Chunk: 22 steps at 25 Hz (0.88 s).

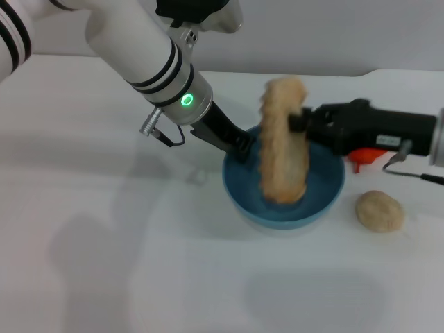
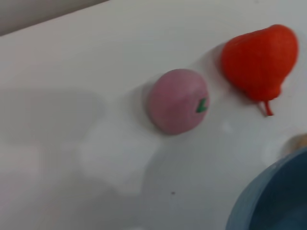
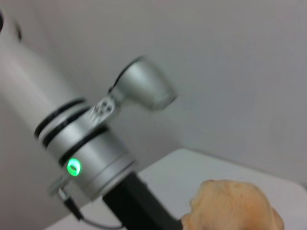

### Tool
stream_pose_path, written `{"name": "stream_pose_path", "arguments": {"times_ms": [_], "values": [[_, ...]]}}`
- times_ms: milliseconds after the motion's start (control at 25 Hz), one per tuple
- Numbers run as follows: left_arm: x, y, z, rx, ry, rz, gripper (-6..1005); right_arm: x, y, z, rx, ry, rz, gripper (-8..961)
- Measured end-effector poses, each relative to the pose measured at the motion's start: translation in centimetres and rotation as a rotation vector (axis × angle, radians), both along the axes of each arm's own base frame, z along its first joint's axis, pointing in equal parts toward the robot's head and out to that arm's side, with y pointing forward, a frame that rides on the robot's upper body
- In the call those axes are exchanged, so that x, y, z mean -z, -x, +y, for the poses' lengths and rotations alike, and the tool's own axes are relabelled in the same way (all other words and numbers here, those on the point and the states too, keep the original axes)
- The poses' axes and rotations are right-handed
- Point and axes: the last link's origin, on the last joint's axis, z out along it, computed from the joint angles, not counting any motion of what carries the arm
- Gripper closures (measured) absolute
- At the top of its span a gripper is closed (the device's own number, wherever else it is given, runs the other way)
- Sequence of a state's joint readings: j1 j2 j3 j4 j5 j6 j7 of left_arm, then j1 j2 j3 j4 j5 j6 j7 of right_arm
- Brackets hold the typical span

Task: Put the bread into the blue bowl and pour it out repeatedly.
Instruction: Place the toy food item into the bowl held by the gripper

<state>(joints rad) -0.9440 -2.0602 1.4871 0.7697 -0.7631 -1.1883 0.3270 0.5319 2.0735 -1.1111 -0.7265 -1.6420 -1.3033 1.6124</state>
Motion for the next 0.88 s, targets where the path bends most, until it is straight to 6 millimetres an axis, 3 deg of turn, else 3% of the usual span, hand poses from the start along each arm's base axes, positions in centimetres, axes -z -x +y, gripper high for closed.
{"name": "stream_pose_path", "arguments": {"times_ms": [280, 480, 880], "values": [[-0.2, -0.1, -0.2, -0.002, 0.012, -0.010, 999, 1.1, -0.1, -0.2, -0.011, 0.026, -0.070, 679], [-0.2, 0.0, -0.3, -0.007, 0.015, -0.010, 1000, 0.5, -0.9, -0.4, 0.012, 0.007, -0.070, 495], [-0.2, 0.1, -0.3, -0.007, 0.016, -0.006, 1000, -2.3, -2.5, -1.2, 0.075, -0.095, -0.011, 499]]}}
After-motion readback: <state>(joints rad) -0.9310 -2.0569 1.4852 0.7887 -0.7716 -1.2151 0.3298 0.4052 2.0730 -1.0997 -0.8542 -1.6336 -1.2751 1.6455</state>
